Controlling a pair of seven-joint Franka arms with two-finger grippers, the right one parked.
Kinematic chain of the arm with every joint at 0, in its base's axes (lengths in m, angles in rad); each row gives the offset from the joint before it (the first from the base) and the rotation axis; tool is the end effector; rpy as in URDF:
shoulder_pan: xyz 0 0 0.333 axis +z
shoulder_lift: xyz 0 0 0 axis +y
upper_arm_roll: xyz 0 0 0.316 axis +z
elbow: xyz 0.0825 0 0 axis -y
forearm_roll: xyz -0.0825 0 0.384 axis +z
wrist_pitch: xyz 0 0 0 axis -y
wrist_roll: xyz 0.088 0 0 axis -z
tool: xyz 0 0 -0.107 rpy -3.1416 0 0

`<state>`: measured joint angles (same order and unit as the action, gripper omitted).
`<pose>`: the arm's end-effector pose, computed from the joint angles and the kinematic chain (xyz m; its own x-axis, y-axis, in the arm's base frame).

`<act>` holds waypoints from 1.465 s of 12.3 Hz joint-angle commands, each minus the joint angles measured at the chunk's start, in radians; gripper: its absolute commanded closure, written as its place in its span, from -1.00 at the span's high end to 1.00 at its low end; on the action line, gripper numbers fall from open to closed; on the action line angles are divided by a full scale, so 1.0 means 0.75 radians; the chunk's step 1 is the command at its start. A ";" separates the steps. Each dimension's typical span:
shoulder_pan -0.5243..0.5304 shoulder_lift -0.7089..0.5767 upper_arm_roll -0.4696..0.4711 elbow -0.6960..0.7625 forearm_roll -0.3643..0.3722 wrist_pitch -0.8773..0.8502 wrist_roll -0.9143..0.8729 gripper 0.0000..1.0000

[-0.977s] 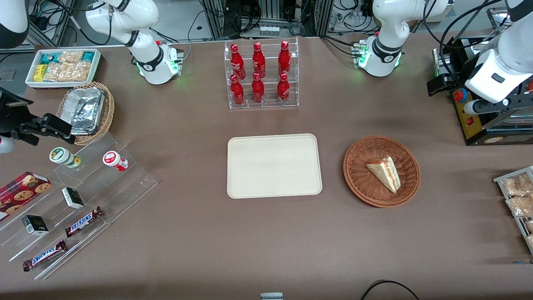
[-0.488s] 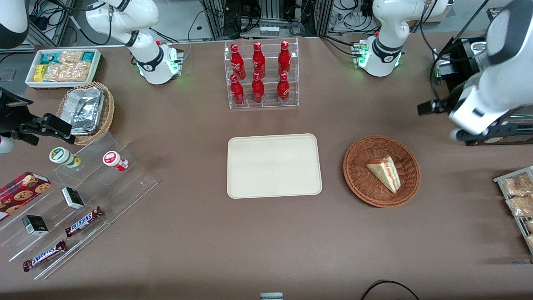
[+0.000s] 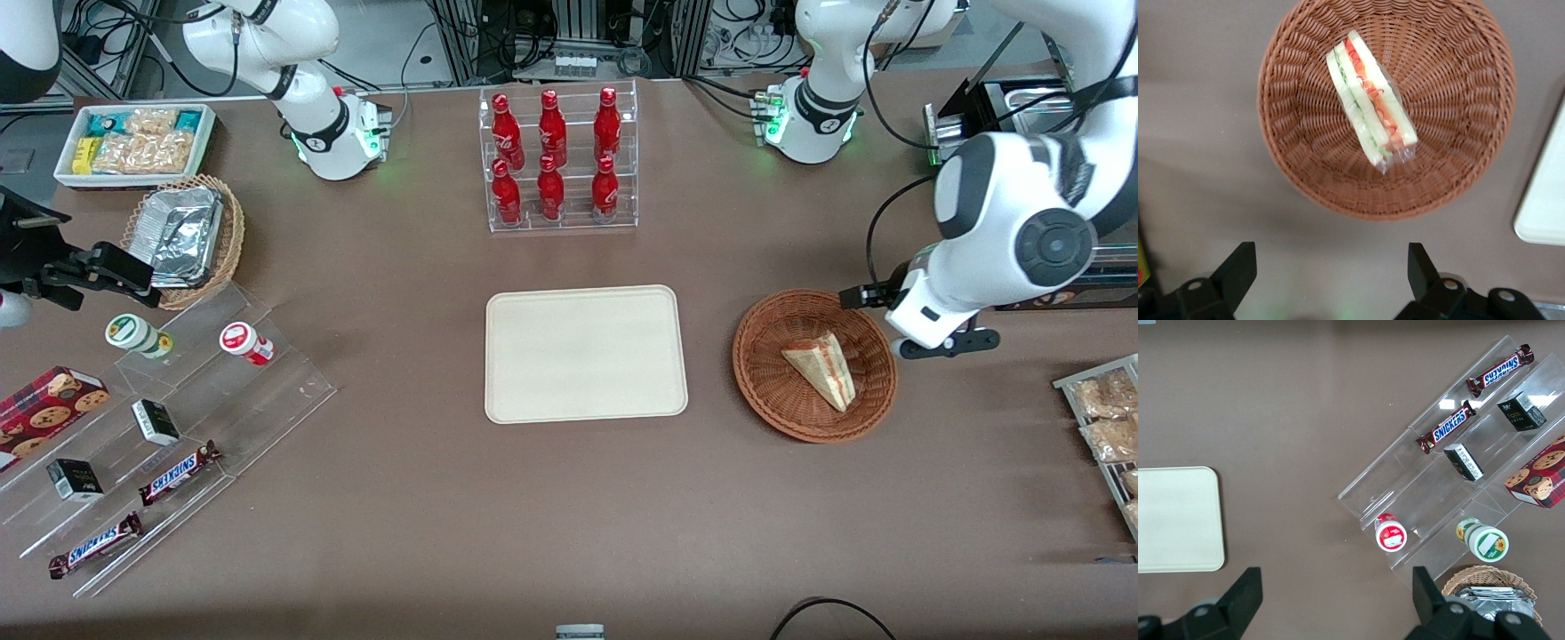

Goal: Place sandwich from basket to tray
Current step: 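Move the left gripper down over the sandwich in the wicker basket, then lower the left gripper and close it on the wrapped sandwich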

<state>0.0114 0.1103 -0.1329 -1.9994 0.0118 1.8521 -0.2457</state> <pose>0.5427 -0.0641 0.3864 0.9613 0.1216 -0.2472 0.1107 -0.9922 -0.0574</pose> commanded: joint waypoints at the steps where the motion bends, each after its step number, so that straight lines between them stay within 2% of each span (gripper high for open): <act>1: -0.007 -0.018 0.005 -0.122 0.001 0.166 -0.087 1.00; 6: -0.023 -0.002 0.001 -0.224 0.003 0.408 -0.618 1.00; 11: -0.058 0.110 -0.001 -0.228 0.005 0.602 -1.108 1.00; 13: -0.075 0.151 -0.001 -0.226 0.056 0.627 -1.131 1.00; 17: -0.075 0.252 0.001 -0.228 0.062 0.756 -1.125 1.00; 18: -0.075 0.252 0.001 -0.230 0.066 0.756 -1.121 0.84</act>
<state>-0.0338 0.2920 -0.1386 -2.1711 0.0346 2.4005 -1.0577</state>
